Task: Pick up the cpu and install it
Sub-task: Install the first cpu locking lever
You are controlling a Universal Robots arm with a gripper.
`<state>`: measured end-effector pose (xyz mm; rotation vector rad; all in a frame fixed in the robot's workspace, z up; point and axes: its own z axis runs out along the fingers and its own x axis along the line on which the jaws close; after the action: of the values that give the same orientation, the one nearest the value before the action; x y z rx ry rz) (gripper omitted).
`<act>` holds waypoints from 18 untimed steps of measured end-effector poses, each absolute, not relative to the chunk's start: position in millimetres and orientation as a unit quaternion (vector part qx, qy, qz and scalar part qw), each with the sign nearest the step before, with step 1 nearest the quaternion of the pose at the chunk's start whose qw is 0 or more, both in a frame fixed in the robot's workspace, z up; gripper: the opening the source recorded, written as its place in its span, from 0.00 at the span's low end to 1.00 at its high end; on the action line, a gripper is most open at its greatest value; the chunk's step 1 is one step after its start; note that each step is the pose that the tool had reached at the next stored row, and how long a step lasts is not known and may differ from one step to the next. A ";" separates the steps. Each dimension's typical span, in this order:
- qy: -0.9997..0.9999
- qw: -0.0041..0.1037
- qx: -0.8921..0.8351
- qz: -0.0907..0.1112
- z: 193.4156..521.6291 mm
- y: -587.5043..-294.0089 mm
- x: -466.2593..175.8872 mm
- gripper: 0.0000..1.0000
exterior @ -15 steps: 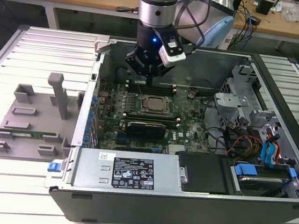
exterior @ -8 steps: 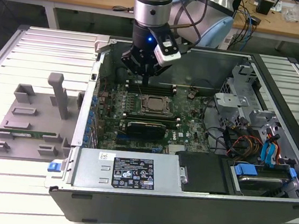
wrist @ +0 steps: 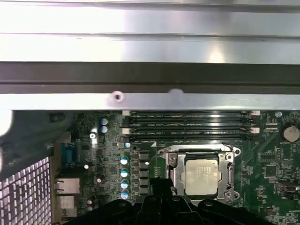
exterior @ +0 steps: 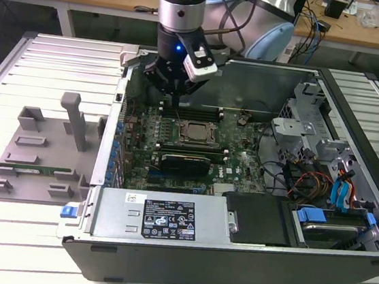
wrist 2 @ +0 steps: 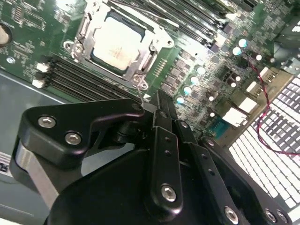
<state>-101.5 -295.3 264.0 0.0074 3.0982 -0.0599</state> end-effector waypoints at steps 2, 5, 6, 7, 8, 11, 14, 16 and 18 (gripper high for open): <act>1.000 0.021 0.002 -0.019 263.6 -294.4 -106.0 0.11; 1.000 0.021 0.002 -0.019 263.1 -293.1 -115.2 0.11; 1.000 0.022 0.002 -0.019 262.9 -292.1 -118.5 0.11; 1.000 0.021 0.002 -0.019 262.9 -291.1 -119.5 0.11; 1.000 0.021 0.002 -0.019 262.7 -289.3 -119.9 0.11; 1.000 0.021 0.002 -0.019 261.3 -282.4 -119.9 0.11; 1.000 0.021 0.002 -0.019 259.8 -275.3 -119.9 0.11; 1.000 0.021 0.002 -0.019 259.7 -273.6 -119.6 0.11; 1.000 0.021 0.001 -0.019 259.8 -273.5 -118.4 0.11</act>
<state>-118.4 -273.5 259.8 0.0044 3.0982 -0.0589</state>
